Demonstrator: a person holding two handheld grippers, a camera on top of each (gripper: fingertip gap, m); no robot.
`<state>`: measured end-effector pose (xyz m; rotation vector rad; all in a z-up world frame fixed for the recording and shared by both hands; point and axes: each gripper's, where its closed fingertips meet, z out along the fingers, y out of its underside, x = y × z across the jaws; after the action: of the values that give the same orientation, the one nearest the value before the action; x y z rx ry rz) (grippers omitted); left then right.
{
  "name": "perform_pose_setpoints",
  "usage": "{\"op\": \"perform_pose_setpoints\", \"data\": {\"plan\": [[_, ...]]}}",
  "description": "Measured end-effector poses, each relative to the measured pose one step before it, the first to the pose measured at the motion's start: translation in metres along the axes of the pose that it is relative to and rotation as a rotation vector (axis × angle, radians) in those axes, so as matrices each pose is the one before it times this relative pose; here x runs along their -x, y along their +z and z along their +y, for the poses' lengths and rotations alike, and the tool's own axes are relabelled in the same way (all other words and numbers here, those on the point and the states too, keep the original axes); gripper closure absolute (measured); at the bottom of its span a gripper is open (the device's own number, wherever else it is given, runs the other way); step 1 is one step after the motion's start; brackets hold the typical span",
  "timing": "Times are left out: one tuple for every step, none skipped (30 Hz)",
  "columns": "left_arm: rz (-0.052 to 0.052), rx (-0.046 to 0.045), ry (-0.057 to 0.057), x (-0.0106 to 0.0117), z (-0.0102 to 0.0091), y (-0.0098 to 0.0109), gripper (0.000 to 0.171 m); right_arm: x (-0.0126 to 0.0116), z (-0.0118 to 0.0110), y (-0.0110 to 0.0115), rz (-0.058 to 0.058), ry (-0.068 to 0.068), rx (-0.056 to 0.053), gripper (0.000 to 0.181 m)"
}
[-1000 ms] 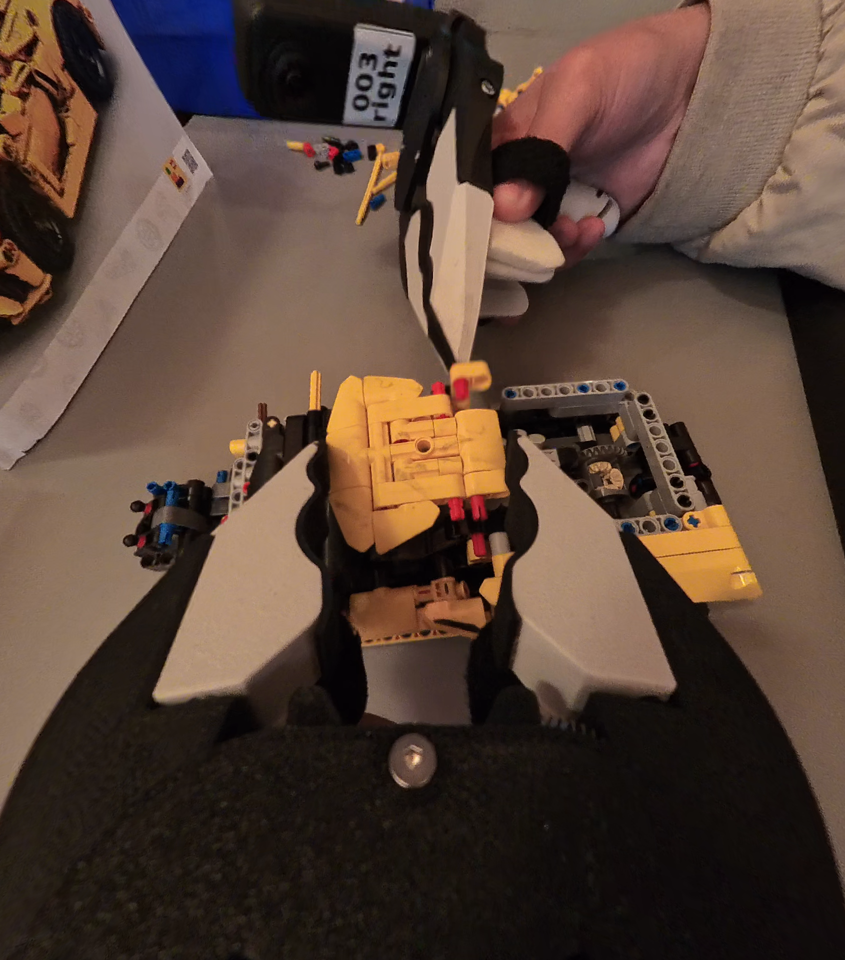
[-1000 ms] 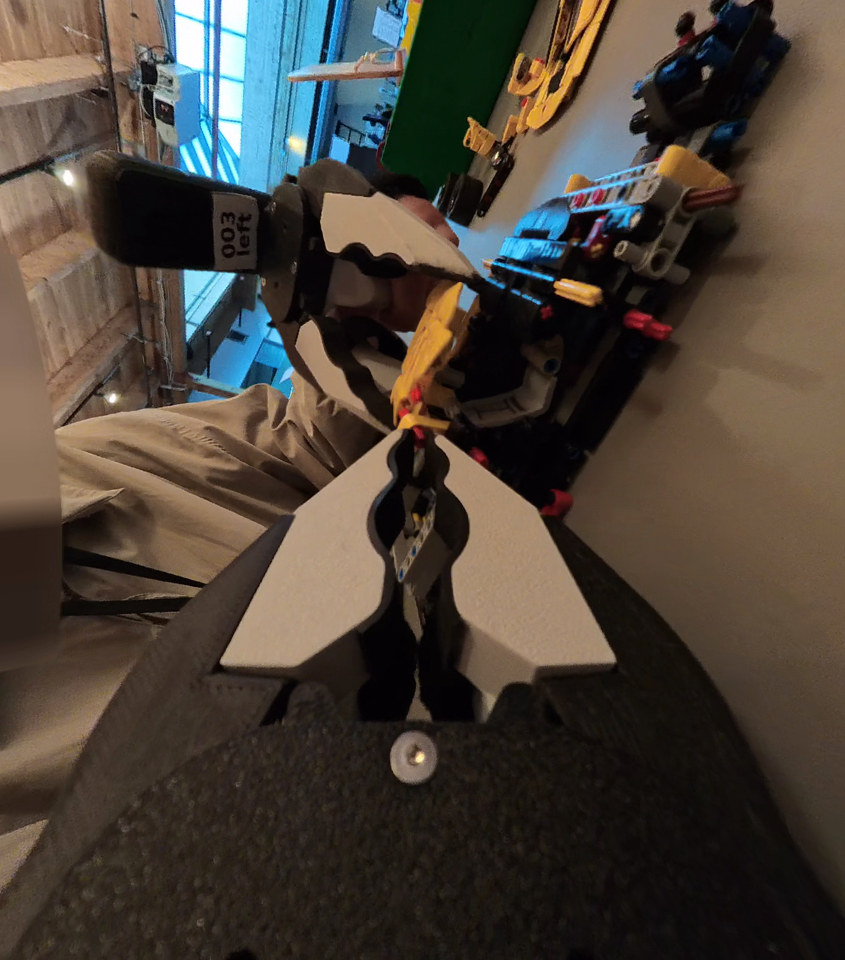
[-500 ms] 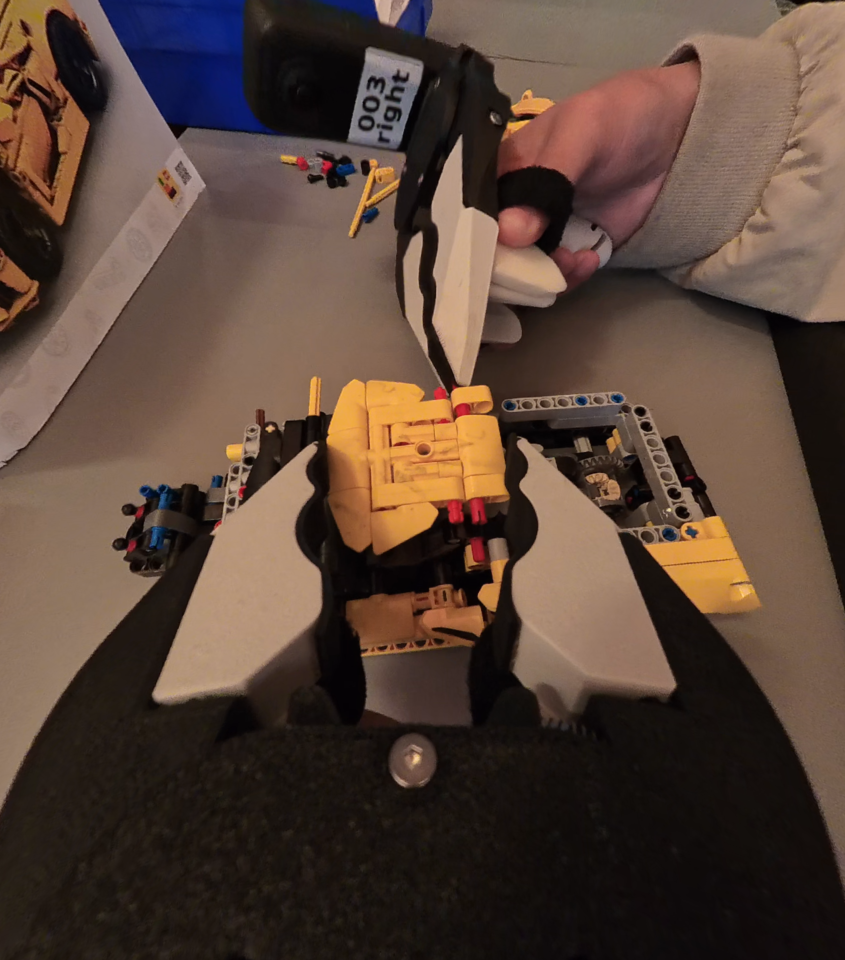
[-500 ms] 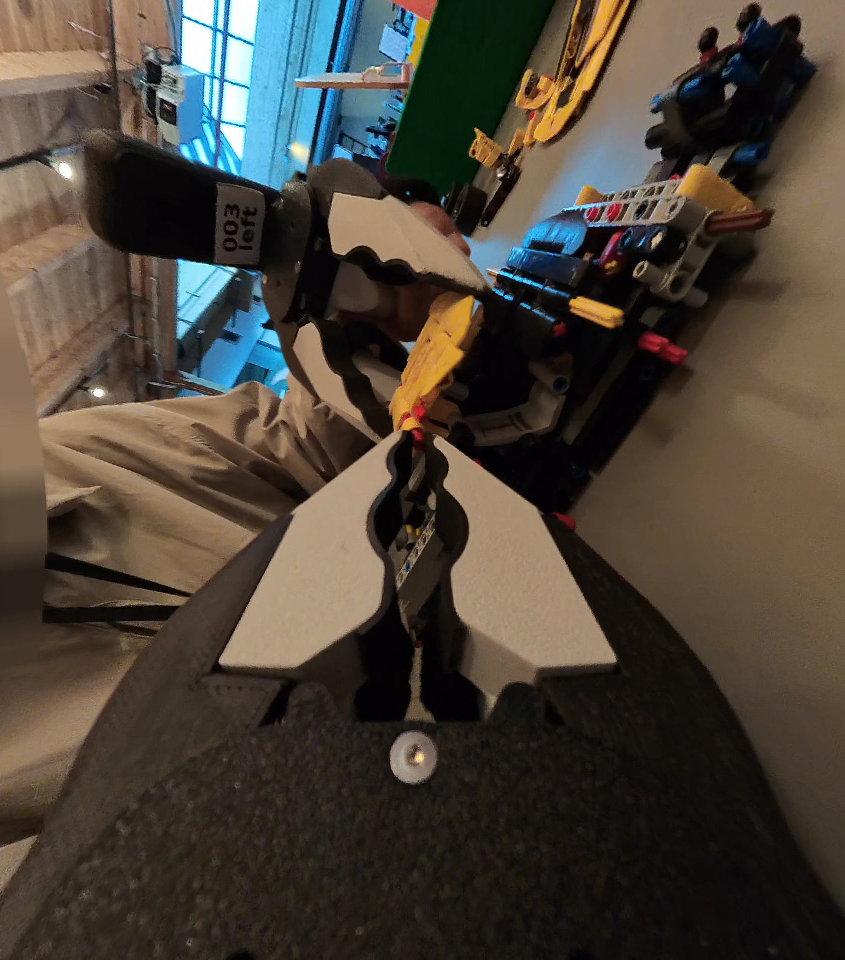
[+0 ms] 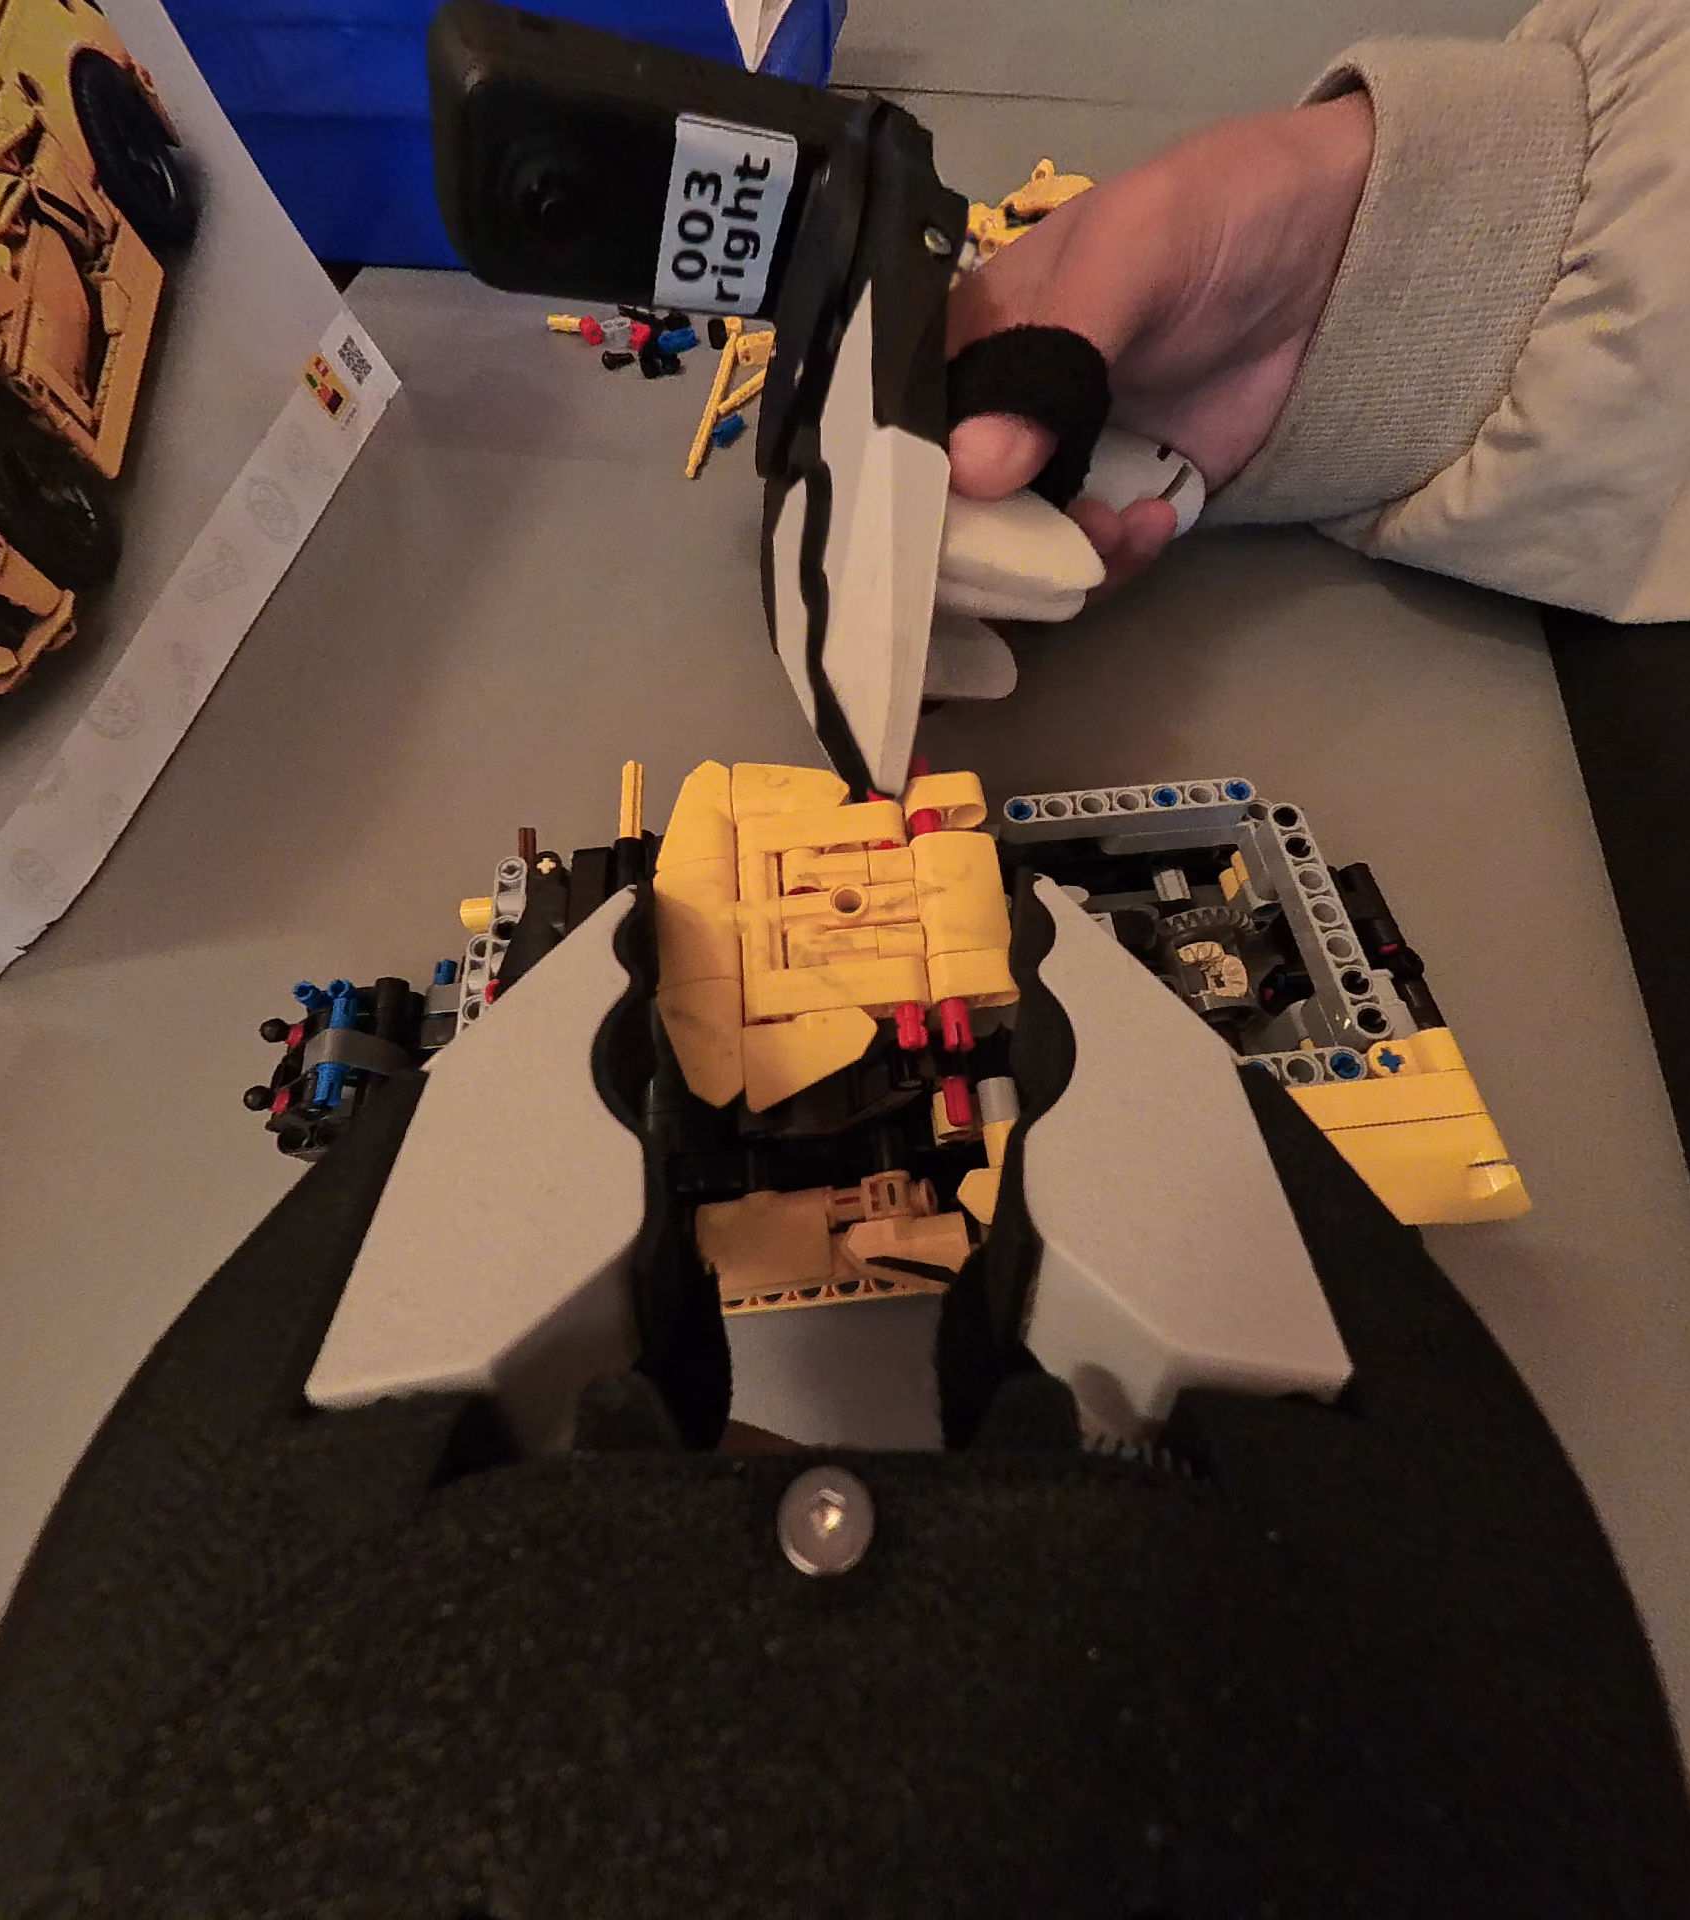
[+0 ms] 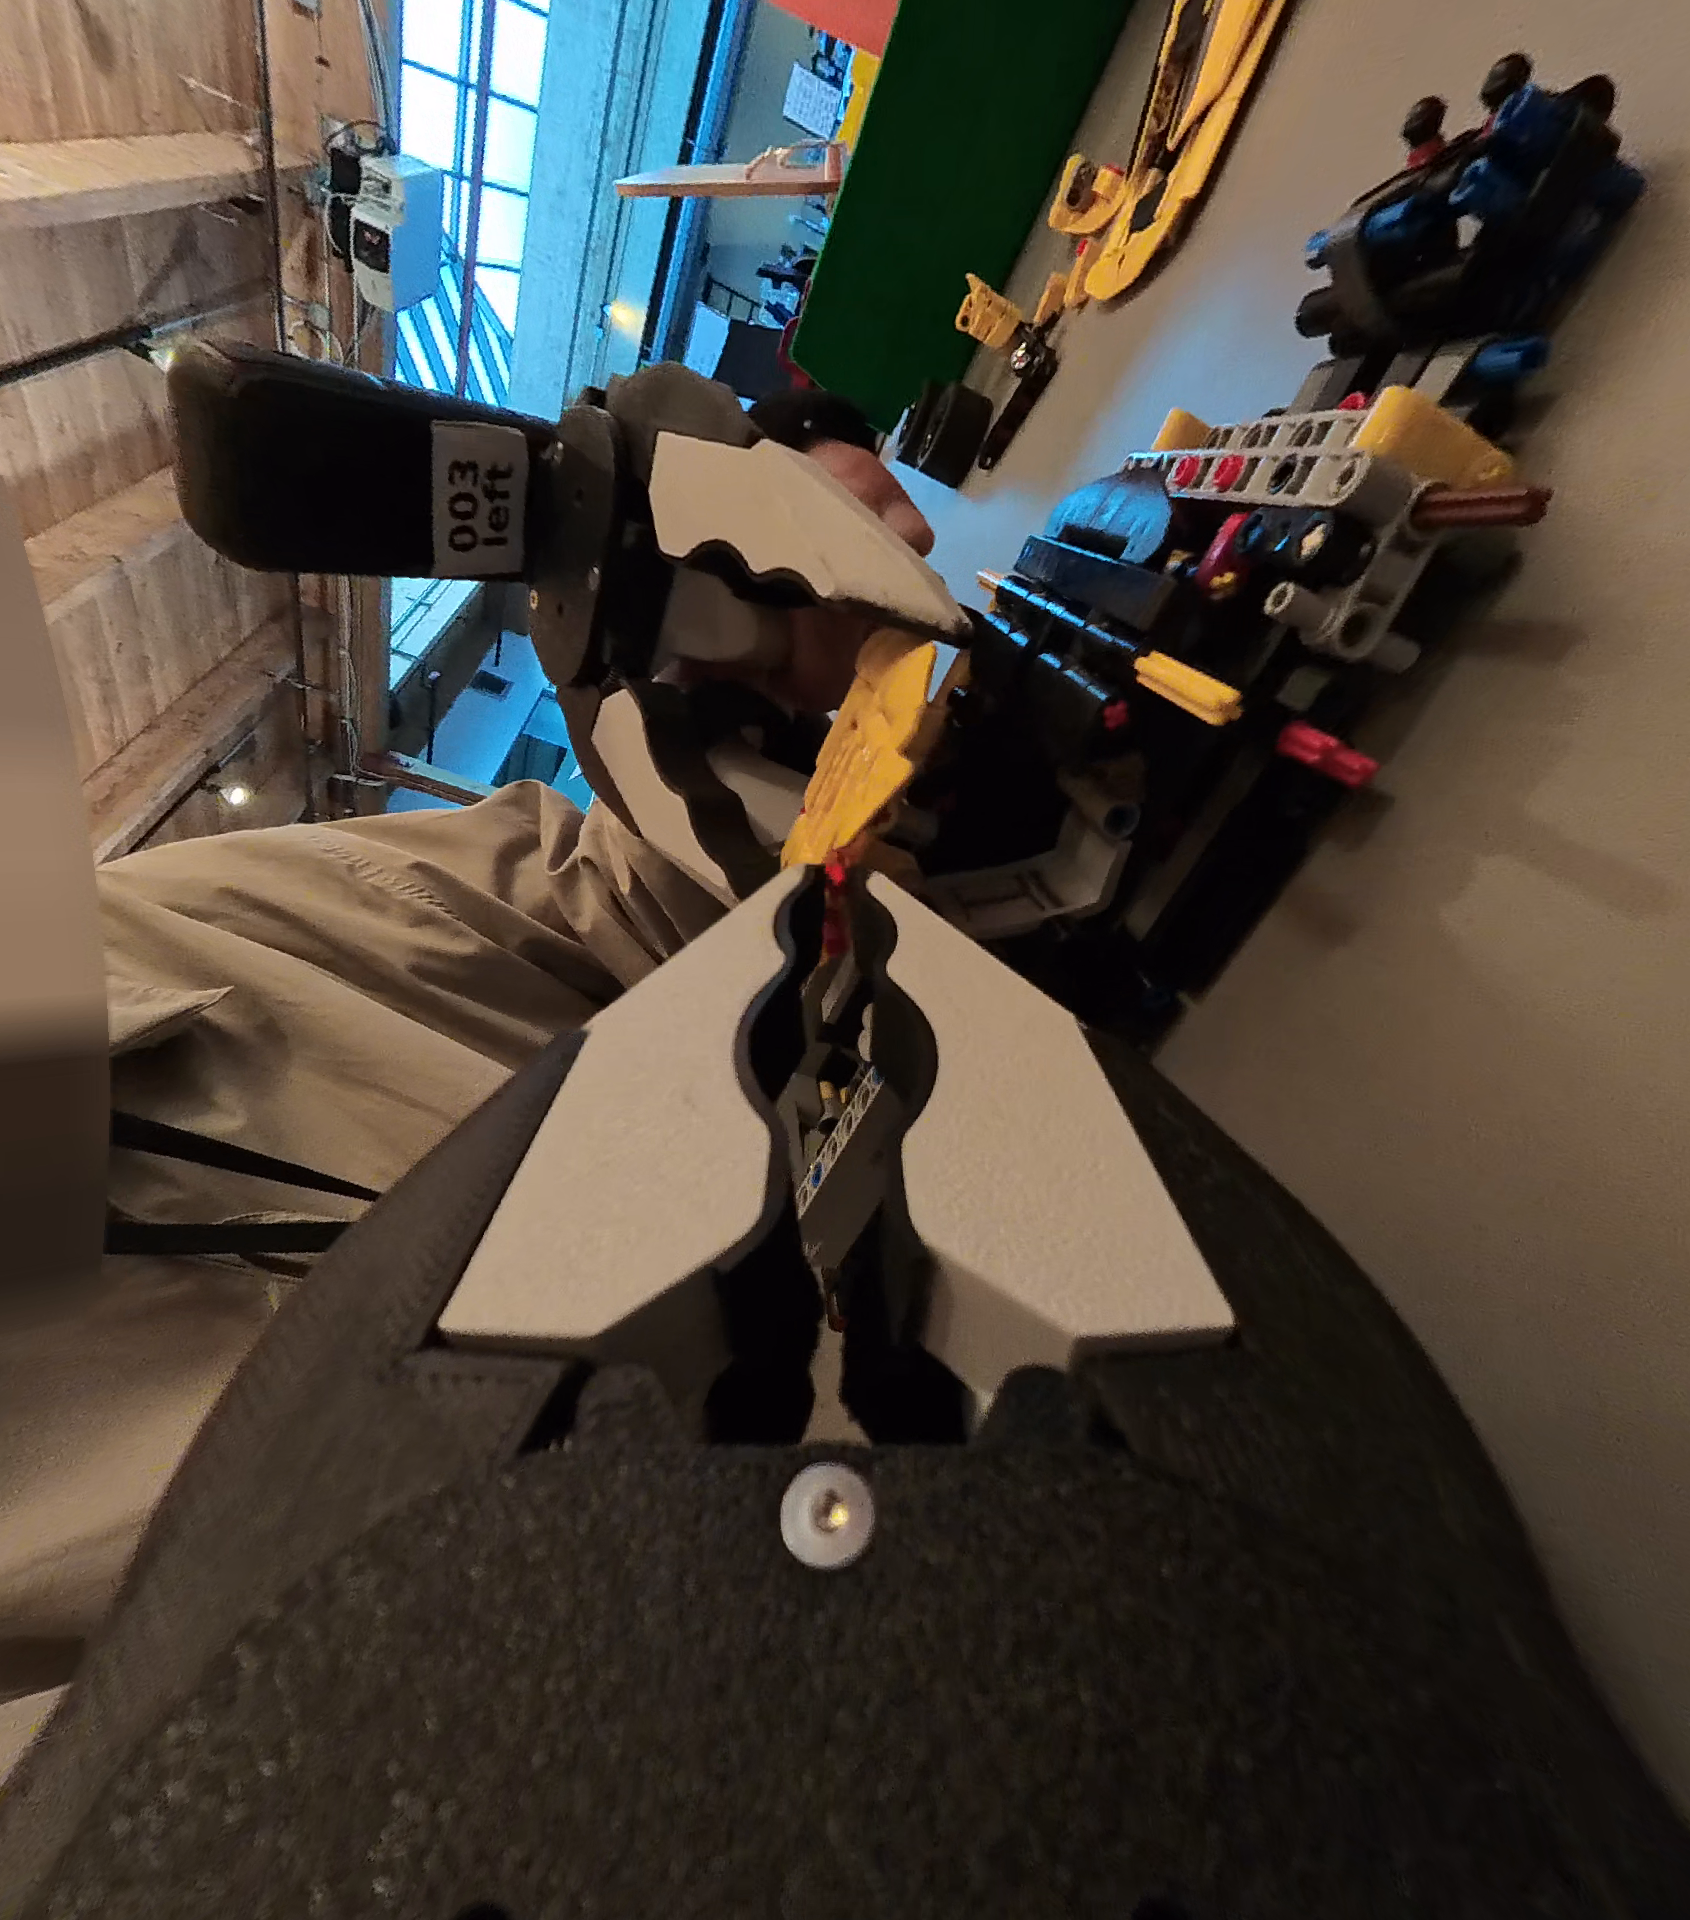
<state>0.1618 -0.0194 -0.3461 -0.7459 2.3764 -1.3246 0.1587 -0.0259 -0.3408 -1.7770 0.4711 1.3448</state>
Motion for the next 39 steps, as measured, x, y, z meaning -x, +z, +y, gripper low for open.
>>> {"op": "perform_pose_setpoints", "data": {"plan": [[0.0010, -0.00096, -0.0010, -0.00003, 0.00008, -0.00009, 0.104, 0.00007, -0.00001, 0.00007, -0.0005, 0.0036, 0.0007, 0.179], [0.0002, -0.00028, -0.0013, 0.00001, 0.00006, 0.00005, 0.104, 0.00005, -0.00002, -0.00016, 0.0006, 0.0008, 0.0002, 0.179], [-0.0015, 0.00134, 0.0003, 0.00020, 0.00007, 0.00009, 0.104, -0.00016, -0.00036, 0.00005, 0.0046, -0.0052, -0.0022, 0.179], [-0.0030, 0.00145, 0.0020, 0.00054, 0.00019, -0.00027, 0.104, -0.00011, -0.00066, 0.00023, 0.0015, 0.0057, -0.0075, 0.179], [-0.0018, -0.00042, 0.0042, 0.00053, 0.00020, -0.00040, 0.104, 0.00001, -0.00053, 0.00011, -0.0027, 0.0148, -0.0083, 0.180], [0.0005, -0.00475, 0.0041, 0.00033, 0.00004, -0.00044, 0.104, -0.00018, -0.00033, -0.00023, 0.0023, -0.0001, -0.0102, 0.180], [0.0096, -0.00740, -0.0036, -0.00072, -0.00021, 0.00016, 0.104, 0.00016, 0.00079, -0.00133, -0.0010, 0.0067, 0.0026, 0.180], [0.0157, -0.00845, -0.0090, -0.00195, -0.00063, 0.00122, 0.104, 0.00056, 0.00187, -0.00201, -0.0020, -0.0018, 0.0121, 0.180], [0.0131, -0.00763, -0.0035, -0.00210, -0.00074, 0.00154, 0.104, 0.00026, 0.00170, -0.00253, -0.0009, 0.0000, 0.0133, 0.180], [0.0054, -0.00151, 0.0006, -0.00116, -0.00081, 0.00135, 0.104, 0.00031, 0.00129, -0.00165, 0.0006, -0.0001, 0.0082, 0.180], [0.0058, 0.00246, 0.0033, -0.00128, -0.00026, 0.00088, 0.104, 0.00042, 0.00172, -0.00089, 0.0001, -0.0039, 0.0111, 0.180], [-0.0006, 0.00124, 0.0031, -0.00045, -0.00030, 0.00073, 0.104, -0.00004, 0.00023, -0.00113, 0.0008, 0.0042, -0.0001, 0.180], [-0.0042, 0.00066, 0.0023, -0.00005, -0.00042, 0.00084, 0.104, 0.00008, 0.00063, -0.00103, -0.0019, 0.0025, 0.0016, 0.180], [-0.0009, 0.00108, 0.0006, -0.00050, -0.00017, 0.00048, 0.104, 0.00008, 0.00063, -0.00090, -0.0054, 0.0035, -0.0020, 0.180], [-0.0072, 0.00153, -0.0021, 0.00075, 0.00004, 0.00040, 0.104, -0.00053, -0.00035, -0.00109, -0.0052, 0.0101, -0.0151, 0.180], [-0.0024, 0.00051, -0.0027, 0.00015, 0.00006, 0.00038, 0.105, 0.00005, 0.00080, -0.00081, -0.0058, 0.0024, -0.0069, 0.180], [-0.0013, -0.00082, 0.0007, -0.00011, -0.00010, 0.00022, 0.105, 0.00005, 0.00047, -0.00110, 0.0002, 0.0053, -0.0051, 0.180], [-0.0058, -0.00228, 0.0007, 0.00051, -0.00023, 0.00020, 0.105, -0.00002, 0.00020, -0.00103, 0.0124, -0.0090, -0.0021, 0.180], [0.0022, -0.00206, -0.0049, -0.00034, -0.00007, 0.00037, 0.106, 0.00020, 0.00079, -0.00091, 0.0132, -0.0141, 0.0042, 0.181], [0.0040, -0.00143, -0.0047, -0.00020, -0.00005, 0.00045, 0.106, -0.00001, 0.00029, -0.00083, 0.0029, -0.0002, -0.0007, 0.181], [0.0029, -0.00117, -0.0060, 0.00015, -0.00008, 0.00034, 0.106, -0.00006, 0.00048, -0.00009, -0.0064, 0.0060, -0.0012, 0.181], [0.0033, -0.00374, -0.0061, 0.00006, -0.00003, 0.00018, 0.106, -0.00018, 0.00003, -0.00061, -0.0022, 0.0028, -0.0044, 0.181], [-0.0001, -0.00320, -0.0032, -0.00008, -0.00035, 0.00066, 0.106, 0.00007, 0.00010, -0.00129, 0.0028, -0.0022, -0.0030, 0.181], [-0.0017, -0.00012, 0.0006, -0.00020, -0.00044, 0.00078, 0.106, 0.00009, 0.00063, -0.00094, -0.0013, -0.0016, -0.0013, 0.181], [-0.0014, -0.00027, -0.0002, 0.00007, -0.00029, 0.00048, 0.106, -0.00007, 0.00017, -0.00117, -0.0076, 0.0109, -0.0078, 0.181], [0.0004, -0.00128, -0.0042, -0.00010, -0.00018, 0.00070, 0.106, -0.00008, 0.00065, -0.00076, -0.0039, 0.0015, -0.0032, 0.181], [0.0046, -0.00257, -0.0054, -0.00021, -0.00006, 0.00043, 0.106, 0.00004, 0.00035, -0.00019, 0.0012, -0.0051, -0.0026, 0.181], [0.0033, -0.00315, -0.0026, 0.00015, -0.00016, 0.00030, 0.106, -0.00012, -0.00003, -0.00074, 0.0020, -0.0009, -0.0013, 0.181], [0.0019, -0.00037, -0.0040, 0.00019, -0.00014, 0.00056, 0.106, -0.00036, -0.00022, -0.00047, 0.0041, -0.0013, -0.0021, 0.181], [0.0011, -0.00078, -0.0026, 0.00014, 0.00013, 0.00000, 0.106, 0.00008, 0.00019, -0.00009, -0.0052, 0.0071, -0.0059, 0.181], [0.0010, -0.00348, -0.0045, -0.00030, -0.00022, 0.00036, 0.106, 0.00012, 0.00059, -0.00046, -0.0133, 0.0133, -0.0069, 0.181], [0.0002, -0.00075, -0.0034, -0.00009, 0.00010, 0.00029, 0.106, -0.00093, 0.00025, -0.00129, 0.0047, 0.0057, -0.0053, 0.181], [-0.0030, 0.00424, -0.0013, 0.00100, 0.00103, -0.00159, 0.106, -0.00658, -0.00212, -0.00910, 0.0647, -0.0085, -0.0183, 0.181], [-0.0171, -0.00384, -0.0062, 0.00489, 0.00136, -0.00512, 0.106, -0.00617, -0.00893, -0.02343, 0.0534, -0.0060, -0.0772, 0.181], [-0.0323, -0.00561, -0.0139, 0.00855, 0.00202, -0.00499, 0.106, 0.00296, -0.00986, -0.02488, -0.0118, 0.0100, -0.0843, 0.181], [-0.0249, -0.00380, -0.0104, 0.00701, 0.00062, -0.00201, 0.106, -0.00001, -0.00002, -0.01263, 0.0550, -0.0418, -0.0105, 0.181], [0.0006, -0.00175, 0.0038, 0.00115, -0.00075, 0.00120, 0.106, 0.00614, 0.00643, 0.00271, 0.0290, -0.0622, 0.0396, 0.181], [0.0198, 0.00175, 0.0047, -0.00270, -0.00105, 0.00273, 0.106, 0.00924, 0.00456, 0.01120, -0.0065, -0.0594, 0.0322, 0.181], [0.0176, 0.00011, 0.0018, -0.00320, -0.00114, 0.00262, 0.106, 0.00446, 0.00468, 0.01377, 0.0045, -0.0498, 0.0421, 0.181]]}}
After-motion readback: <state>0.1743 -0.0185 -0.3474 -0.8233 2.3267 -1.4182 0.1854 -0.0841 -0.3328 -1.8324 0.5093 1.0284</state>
